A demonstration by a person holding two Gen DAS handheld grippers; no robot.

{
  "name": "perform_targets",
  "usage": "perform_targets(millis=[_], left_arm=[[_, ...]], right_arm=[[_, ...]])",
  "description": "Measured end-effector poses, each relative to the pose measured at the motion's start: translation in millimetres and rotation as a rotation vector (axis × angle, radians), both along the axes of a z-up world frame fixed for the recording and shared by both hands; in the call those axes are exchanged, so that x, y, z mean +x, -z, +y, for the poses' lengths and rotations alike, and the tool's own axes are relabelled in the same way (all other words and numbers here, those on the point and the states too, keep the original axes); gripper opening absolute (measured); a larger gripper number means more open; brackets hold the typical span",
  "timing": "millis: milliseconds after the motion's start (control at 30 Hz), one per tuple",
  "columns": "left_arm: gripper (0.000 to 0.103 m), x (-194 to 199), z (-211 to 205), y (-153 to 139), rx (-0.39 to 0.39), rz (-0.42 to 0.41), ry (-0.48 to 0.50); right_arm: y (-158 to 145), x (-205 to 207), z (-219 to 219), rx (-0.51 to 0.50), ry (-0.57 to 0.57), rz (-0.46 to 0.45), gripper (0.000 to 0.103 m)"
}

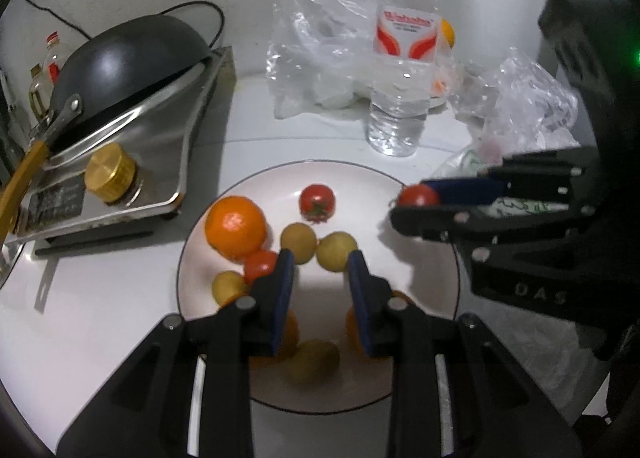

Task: Organize fruits
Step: 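Lower the yellow-green fruit and open the left tool while the right tool releases the tomato onto the plate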

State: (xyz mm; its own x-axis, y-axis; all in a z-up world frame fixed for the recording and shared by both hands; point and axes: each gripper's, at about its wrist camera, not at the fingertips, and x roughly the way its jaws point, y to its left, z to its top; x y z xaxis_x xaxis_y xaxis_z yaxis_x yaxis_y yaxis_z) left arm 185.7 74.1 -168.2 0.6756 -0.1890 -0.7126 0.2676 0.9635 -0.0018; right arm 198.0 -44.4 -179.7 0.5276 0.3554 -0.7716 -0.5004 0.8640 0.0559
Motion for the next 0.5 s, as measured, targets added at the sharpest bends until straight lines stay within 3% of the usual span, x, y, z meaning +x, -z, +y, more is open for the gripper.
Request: perform_targets(millis=[500], left_arm=[[0.034, -13, 21, -18, -0.060, -0.055, -0.077]], right_arm=[[-8, -10, 7, -0.032, 0.011, -0.020, 0.030]])
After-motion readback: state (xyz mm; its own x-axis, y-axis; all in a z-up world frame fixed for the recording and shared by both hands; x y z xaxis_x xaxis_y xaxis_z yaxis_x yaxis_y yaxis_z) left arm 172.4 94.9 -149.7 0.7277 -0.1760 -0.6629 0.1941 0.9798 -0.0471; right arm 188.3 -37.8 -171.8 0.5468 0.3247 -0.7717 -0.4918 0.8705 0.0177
